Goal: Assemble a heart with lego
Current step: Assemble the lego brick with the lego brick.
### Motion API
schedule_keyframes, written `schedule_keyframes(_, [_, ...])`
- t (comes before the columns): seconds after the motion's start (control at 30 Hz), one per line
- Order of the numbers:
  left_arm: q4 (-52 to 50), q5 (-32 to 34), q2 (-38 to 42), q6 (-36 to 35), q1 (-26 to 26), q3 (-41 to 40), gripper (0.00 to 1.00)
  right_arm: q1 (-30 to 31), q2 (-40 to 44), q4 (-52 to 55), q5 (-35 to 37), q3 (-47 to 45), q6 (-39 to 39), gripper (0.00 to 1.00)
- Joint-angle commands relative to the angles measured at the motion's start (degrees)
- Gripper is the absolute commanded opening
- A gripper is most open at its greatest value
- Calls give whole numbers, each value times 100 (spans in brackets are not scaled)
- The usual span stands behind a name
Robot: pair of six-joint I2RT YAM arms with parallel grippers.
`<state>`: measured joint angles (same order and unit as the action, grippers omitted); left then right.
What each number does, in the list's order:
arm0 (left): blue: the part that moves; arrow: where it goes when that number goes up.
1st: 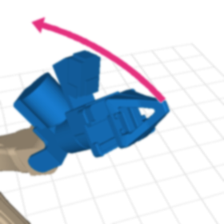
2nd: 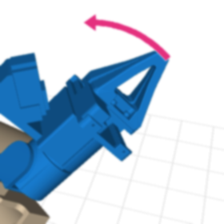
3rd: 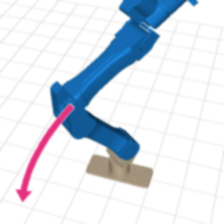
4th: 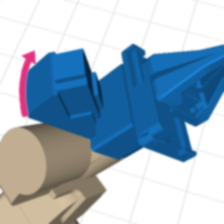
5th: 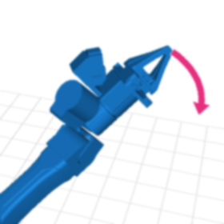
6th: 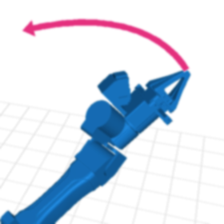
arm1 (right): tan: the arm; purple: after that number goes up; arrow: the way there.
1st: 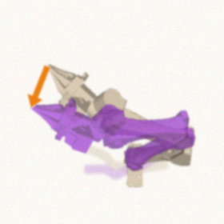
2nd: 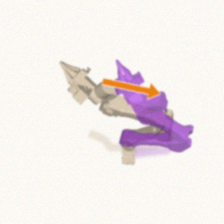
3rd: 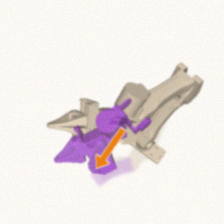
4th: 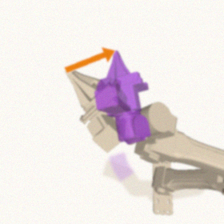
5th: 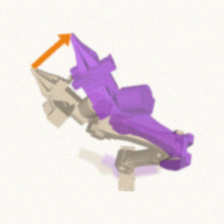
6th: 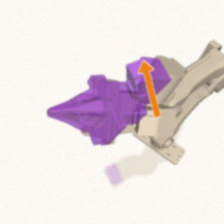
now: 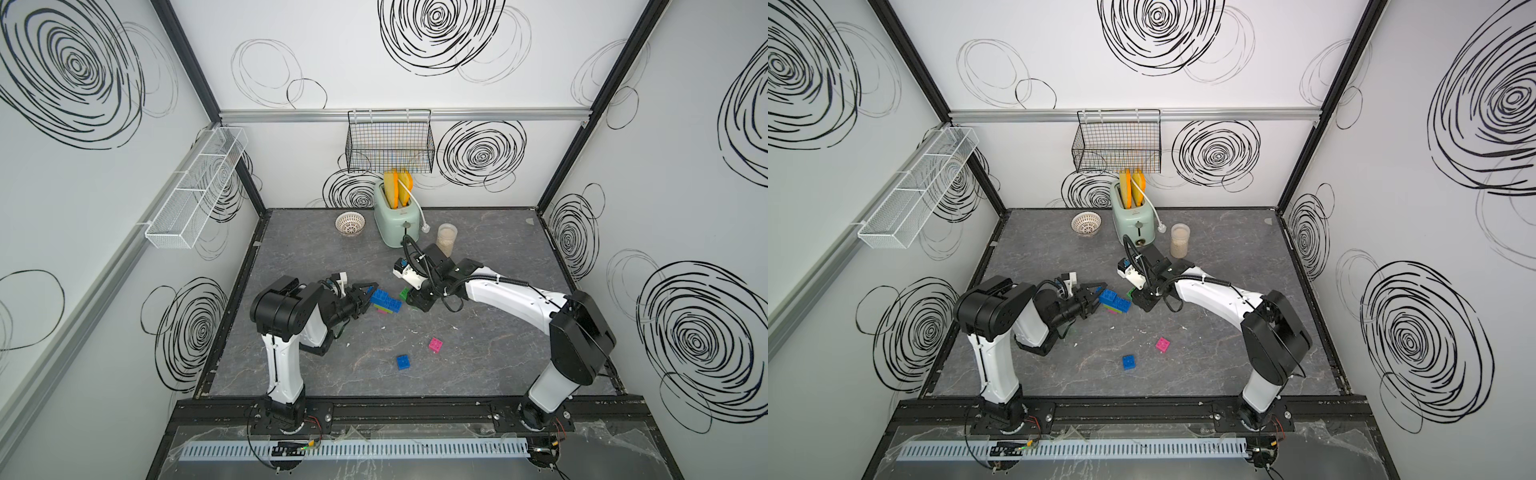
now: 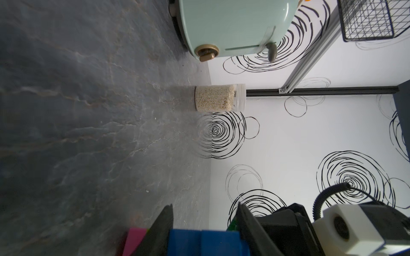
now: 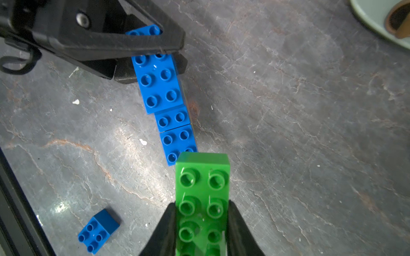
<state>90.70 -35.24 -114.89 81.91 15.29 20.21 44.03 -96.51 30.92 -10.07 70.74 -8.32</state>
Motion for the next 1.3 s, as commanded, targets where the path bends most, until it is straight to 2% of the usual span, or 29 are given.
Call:
schedule_keyframes(0.0, [1330, -284, -92, -86, 104, 156, 41, -8, -65, 328, -349, 177, -496, 25])
schedule_keyframes(0.27, [1333, -454, -174, -68, 302, 345, 41, -17, -129, 173, -389, 74, -711, 25])
schedule_keyframes(1.27, [1329, -519, -281, -122, 430, 426, 41, 200, -614, 242, -430, 206, -794, 25])
